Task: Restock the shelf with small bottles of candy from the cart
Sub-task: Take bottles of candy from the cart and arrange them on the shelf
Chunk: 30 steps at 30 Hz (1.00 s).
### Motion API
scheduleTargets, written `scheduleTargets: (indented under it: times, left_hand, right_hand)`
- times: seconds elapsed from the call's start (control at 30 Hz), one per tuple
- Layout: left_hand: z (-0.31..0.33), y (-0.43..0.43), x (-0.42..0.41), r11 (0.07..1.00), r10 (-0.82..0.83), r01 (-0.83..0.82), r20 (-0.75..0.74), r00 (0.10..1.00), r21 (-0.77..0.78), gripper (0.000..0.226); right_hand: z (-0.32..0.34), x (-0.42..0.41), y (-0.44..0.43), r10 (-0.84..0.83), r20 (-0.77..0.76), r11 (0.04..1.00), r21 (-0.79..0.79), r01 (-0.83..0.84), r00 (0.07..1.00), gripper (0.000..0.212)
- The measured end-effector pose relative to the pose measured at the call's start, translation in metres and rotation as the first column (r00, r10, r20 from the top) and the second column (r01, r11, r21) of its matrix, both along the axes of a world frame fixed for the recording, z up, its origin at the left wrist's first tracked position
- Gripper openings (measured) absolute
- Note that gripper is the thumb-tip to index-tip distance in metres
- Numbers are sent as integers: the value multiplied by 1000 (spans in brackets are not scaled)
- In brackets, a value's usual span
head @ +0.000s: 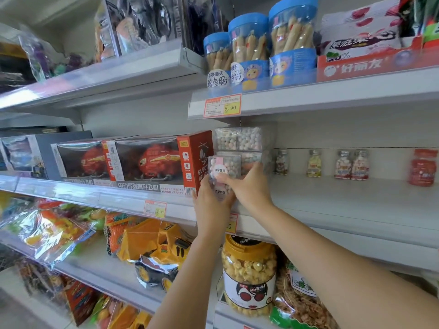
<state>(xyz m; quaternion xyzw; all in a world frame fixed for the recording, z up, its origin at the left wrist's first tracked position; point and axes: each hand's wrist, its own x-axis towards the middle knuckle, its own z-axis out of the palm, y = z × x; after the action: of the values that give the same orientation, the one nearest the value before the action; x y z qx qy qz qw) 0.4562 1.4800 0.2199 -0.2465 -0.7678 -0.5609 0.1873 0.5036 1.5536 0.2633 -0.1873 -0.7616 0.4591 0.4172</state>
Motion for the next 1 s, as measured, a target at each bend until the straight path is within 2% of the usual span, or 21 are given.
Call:
scheduleTargets:
  times: [0.1,0.17,0.3,0.4,0.5,0.57,0.8,1.0]
  left_hand:
    - [-3,4,0,996,-9,9,-5,1000,86,62]
    - [-4,6,2,993,2,0,-20,1000,116,60]
    - [1,7,3,990,26,-29,27,999,141,68]
    - [11,8,1,994,74,-75,8,997,81,61]
    - [18,6,-2,995,102,-102,41,994,-7,55]
    - [21,5,-4,991,123,-120,49,991,-57,53]
    - [46,-1,8,966,155,-134,78,985,-220,51]
    - [47,-2,11,961,190,-165,97,977,-219,46]
  right_hand:
    - [-6,5,7,29,-32,992,127,-25,999,40]
    - [-9,5,10,73,-20,985,159,-69,997,34]
    - [-4,2,13,184,-27,981,-55,-186,982,40]
    - [-4,-5,26,173,2,971,-166,-170,985,43]
    - [-9,-11,40,165,118,979,-143,-147,979,24]
    - [-10,-11,42,156,186,984,-115,-136,970,20]
    - [-9,-2,40,212,273,977,-94,-194,938,22]
    - [-3,20,42,239,375,971,-67,-231,896,33]
